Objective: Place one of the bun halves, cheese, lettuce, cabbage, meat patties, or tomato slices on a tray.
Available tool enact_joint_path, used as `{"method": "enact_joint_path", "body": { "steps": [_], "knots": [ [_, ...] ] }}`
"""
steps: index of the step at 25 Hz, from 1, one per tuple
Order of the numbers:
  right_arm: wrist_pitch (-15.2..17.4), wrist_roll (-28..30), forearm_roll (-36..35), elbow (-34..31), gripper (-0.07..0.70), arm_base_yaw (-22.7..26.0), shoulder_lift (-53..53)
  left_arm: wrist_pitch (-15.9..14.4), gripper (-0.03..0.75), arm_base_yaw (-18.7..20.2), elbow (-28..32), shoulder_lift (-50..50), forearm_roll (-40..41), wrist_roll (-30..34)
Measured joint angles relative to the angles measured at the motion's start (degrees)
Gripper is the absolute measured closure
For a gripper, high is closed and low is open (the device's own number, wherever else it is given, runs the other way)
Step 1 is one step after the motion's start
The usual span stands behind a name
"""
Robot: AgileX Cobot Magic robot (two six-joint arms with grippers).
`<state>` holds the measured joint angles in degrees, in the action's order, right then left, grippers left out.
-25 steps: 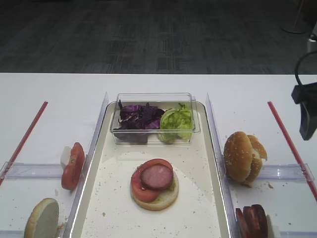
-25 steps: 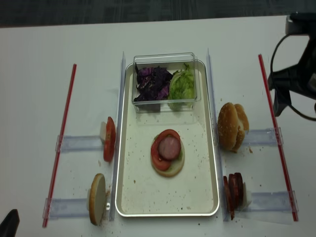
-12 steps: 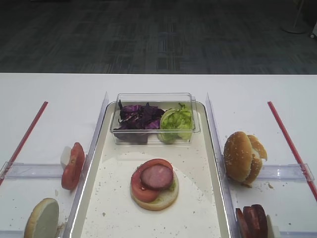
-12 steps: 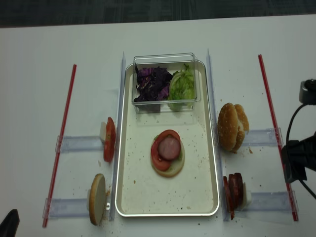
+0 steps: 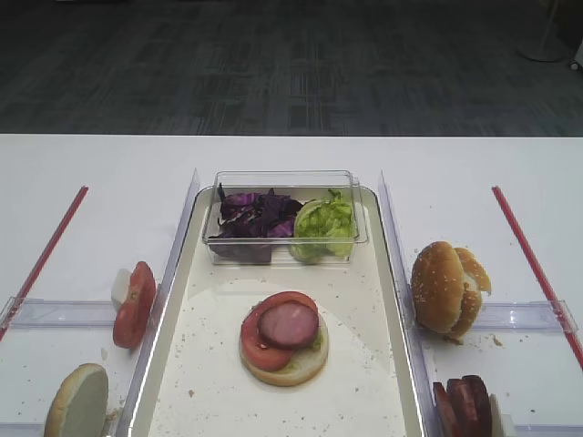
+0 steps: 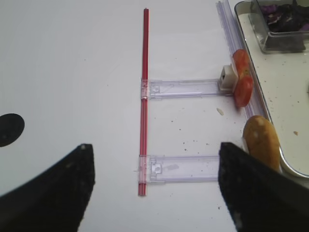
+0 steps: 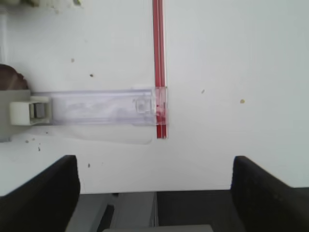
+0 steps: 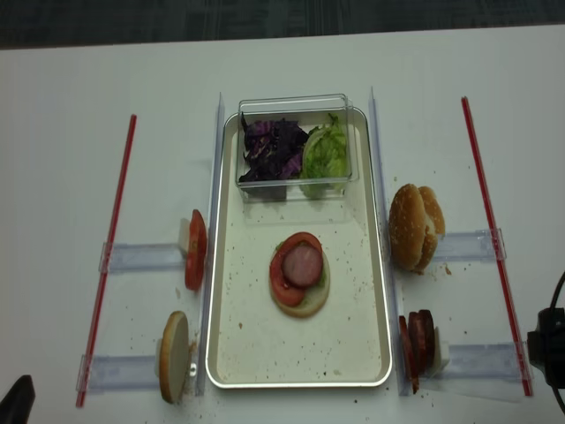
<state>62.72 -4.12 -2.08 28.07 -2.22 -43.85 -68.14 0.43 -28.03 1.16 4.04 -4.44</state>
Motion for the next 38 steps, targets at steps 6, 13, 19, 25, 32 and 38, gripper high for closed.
{"method": "enact_joint_path", "body": {
  "steps": [6,13,19,25,32,38],
  "knots": [
    [0.0,0.4,0.4,-0.6,-0.017,0.0,11.9,0.0,0.223,0.0,0.0,0.0,0.0,0.0],
    [0.6,0.9,0.4,-0.7,-0.014,0.0,24.5,0.0,0.223,0.0,0.0,0.0,0.0,0.0],
    [1.1,1.8,0.4,-0.7,-0.014,0.0,34.0,0.0,0.223,0.0,0.0,0.0,0.0,0.0],
    [1.4,1.9,0.4,-0.7,-0.014,0.0,42.4,0.0,0.223,0.0,0.0,0.0,0.0,0.0],
    [1.9,2.2,0.4,-0.7,-0.009,0.0,44.7,0.0,0.223,0.0,0.0,0.0,0.0,0.0],
    [1.9,2.4,0.4,-0.7,-0.005,0.0,44.7,0.0,0.223,0.0,0.0,0.0,0.0,0.0]
  ]
}}
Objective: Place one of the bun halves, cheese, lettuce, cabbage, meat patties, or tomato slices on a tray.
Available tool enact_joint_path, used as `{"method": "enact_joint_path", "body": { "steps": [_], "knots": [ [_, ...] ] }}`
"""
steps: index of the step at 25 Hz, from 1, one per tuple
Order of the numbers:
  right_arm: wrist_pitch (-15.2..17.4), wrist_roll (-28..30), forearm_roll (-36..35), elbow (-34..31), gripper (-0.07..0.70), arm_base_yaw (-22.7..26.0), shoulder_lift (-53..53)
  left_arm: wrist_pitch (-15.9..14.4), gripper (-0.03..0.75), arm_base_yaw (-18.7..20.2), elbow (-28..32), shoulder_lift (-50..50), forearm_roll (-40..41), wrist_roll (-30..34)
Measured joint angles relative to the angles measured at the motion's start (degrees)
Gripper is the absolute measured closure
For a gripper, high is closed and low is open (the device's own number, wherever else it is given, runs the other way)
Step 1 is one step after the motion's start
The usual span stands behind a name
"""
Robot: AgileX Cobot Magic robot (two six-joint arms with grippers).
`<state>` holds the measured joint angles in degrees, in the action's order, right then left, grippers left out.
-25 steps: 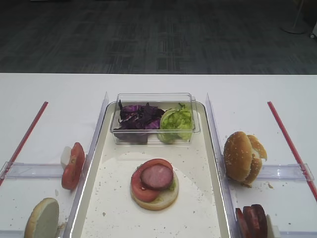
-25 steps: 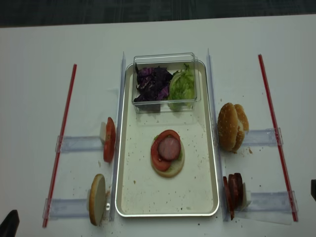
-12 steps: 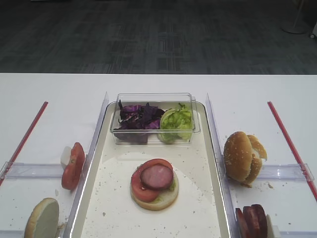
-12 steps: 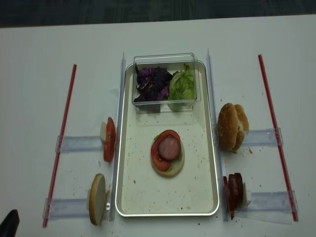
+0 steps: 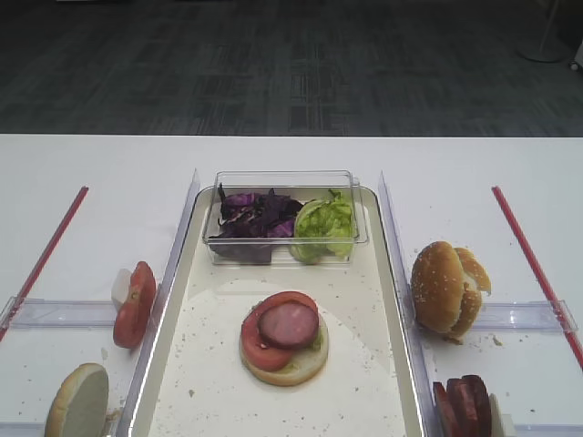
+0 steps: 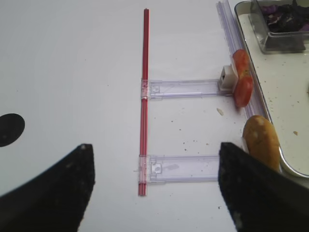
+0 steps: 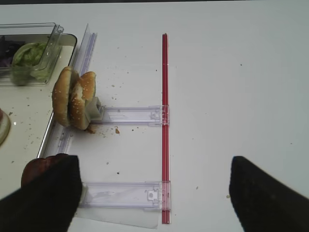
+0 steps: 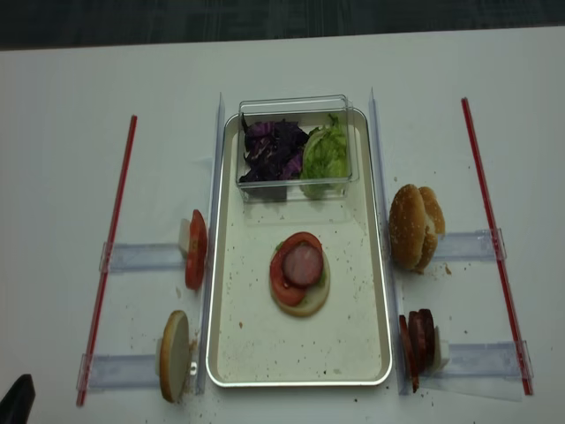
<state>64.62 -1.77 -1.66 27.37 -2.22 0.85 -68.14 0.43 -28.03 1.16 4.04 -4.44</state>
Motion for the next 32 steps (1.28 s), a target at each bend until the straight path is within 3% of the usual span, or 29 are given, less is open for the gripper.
{"method": "enact_joint_path", "body": {
  "steps": [32],
  "knots": [
    [0.0,0.0,0.0,0.0,-0.003,0.0,0.0,0.0,0.223,0.0,0.0,0.0,0.0,0.0]
  ]
}}
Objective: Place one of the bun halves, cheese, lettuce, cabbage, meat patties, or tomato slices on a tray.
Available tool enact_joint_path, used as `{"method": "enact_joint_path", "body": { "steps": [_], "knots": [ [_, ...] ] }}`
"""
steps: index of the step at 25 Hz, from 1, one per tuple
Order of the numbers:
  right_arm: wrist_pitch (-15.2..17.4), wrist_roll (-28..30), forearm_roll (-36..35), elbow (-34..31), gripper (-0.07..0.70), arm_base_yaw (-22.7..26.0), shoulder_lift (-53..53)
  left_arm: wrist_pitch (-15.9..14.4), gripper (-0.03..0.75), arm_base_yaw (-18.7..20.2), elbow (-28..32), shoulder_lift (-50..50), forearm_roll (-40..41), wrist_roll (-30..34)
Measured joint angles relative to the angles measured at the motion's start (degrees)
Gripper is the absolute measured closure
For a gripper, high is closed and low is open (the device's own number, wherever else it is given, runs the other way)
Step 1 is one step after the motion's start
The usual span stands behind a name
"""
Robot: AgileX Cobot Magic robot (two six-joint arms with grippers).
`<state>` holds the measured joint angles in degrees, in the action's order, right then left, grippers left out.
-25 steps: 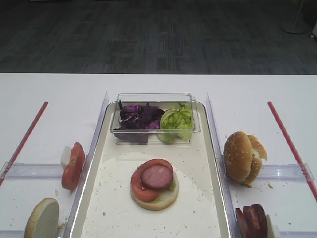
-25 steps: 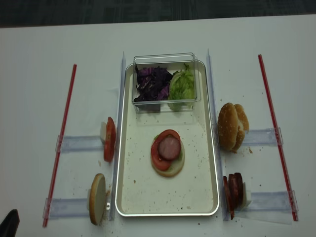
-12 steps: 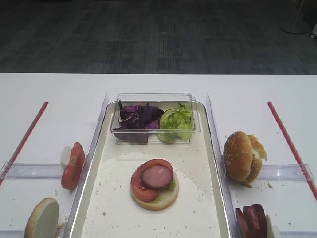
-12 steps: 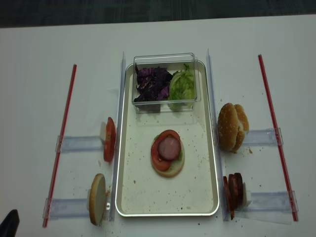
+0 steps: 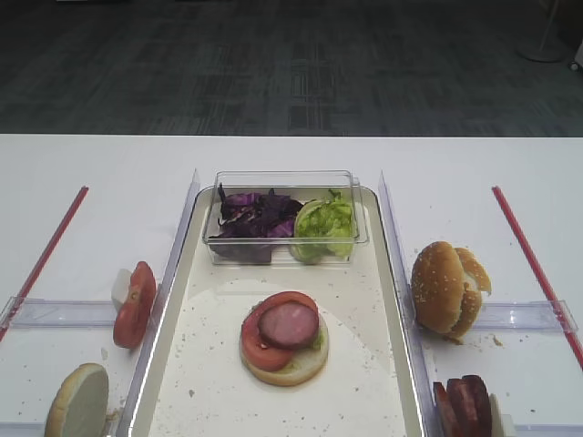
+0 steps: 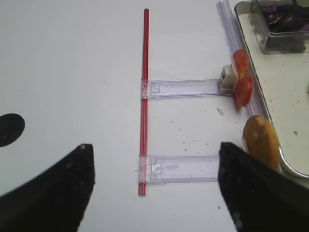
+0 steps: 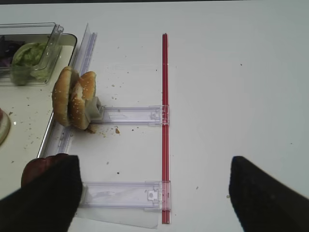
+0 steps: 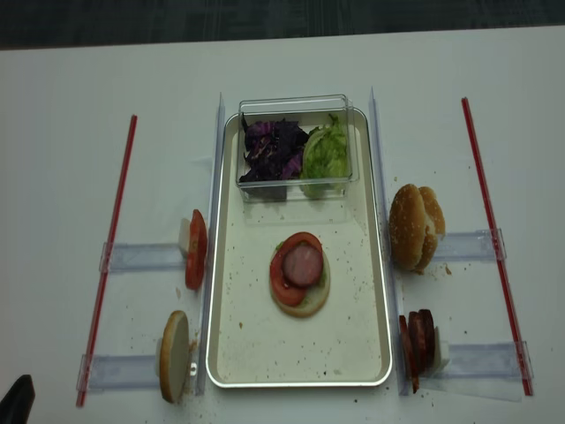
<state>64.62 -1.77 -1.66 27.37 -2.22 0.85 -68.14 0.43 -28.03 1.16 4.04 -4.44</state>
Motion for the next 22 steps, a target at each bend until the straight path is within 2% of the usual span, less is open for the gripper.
{"method": "enact_joint_path", "body": {
  "steps": [22],
  "knots": [
    [0.0,0.0,0.0,0.0,-0.003,0.0,0.0,0.0,0.223,0.0,0.0,0.0,0.0,0.0]
  ]
}}
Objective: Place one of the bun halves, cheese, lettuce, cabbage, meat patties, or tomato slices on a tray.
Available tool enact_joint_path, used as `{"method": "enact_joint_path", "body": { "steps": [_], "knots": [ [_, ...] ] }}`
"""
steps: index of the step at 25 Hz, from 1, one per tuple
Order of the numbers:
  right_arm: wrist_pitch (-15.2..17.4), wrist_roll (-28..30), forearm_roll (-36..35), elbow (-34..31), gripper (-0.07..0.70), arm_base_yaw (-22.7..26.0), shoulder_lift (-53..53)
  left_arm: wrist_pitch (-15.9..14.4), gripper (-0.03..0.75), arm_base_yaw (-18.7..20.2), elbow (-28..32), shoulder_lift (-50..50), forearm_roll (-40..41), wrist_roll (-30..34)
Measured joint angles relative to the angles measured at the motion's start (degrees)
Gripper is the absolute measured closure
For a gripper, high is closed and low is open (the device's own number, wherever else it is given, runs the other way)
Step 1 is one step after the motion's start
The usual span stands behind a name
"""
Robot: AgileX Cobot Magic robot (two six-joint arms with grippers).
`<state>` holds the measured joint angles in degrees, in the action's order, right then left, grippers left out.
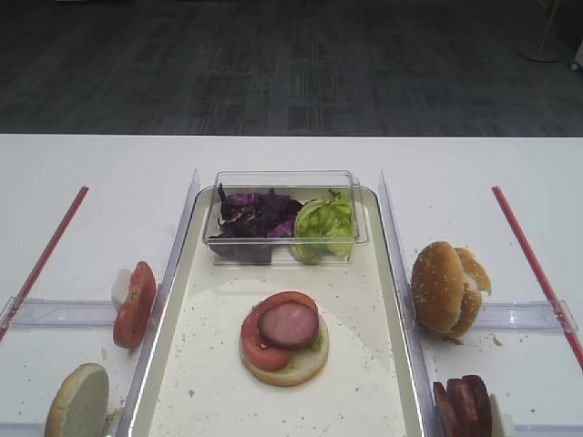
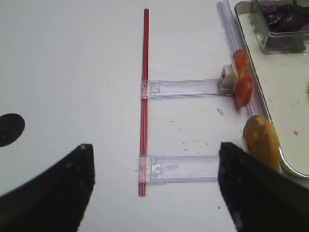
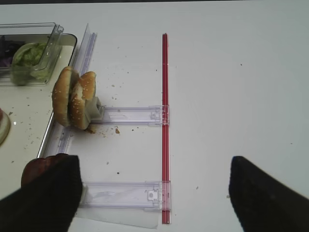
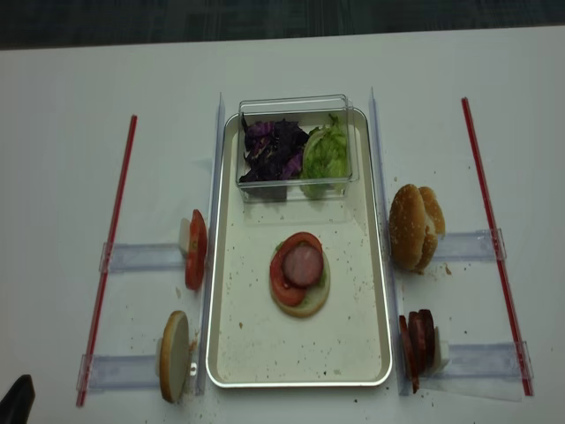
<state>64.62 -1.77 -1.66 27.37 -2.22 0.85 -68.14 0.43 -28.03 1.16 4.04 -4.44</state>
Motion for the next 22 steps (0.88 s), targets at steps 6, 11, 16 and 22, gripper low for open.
{"method": "enact_joint_path", "body": {
  "steps": [6,11,16,22],
  "knots": [
    [0.0,0.0,0.0,0.0,-0.002,0.0,0.0,0.0,0.223,0.0,0.0,0.0,0.0,0.0],
    [0.0,0.0,0.0,0.0,-0.002,0.0,0.0,0.0,0.223,0.0,0.0,0.0,0.0,0.0],
    [0.0,0.0,0.0,0.0,-0.002,0.0,0.0,0.0,0.223,0.0,0.0,0.0,0.0,0.0],
    [0.0,0.0,0.0,0.0,-0.002,0.0,0.0,0.0,0.223,0.0,0.0,0.0,0.0,0.0]
  ]
}}
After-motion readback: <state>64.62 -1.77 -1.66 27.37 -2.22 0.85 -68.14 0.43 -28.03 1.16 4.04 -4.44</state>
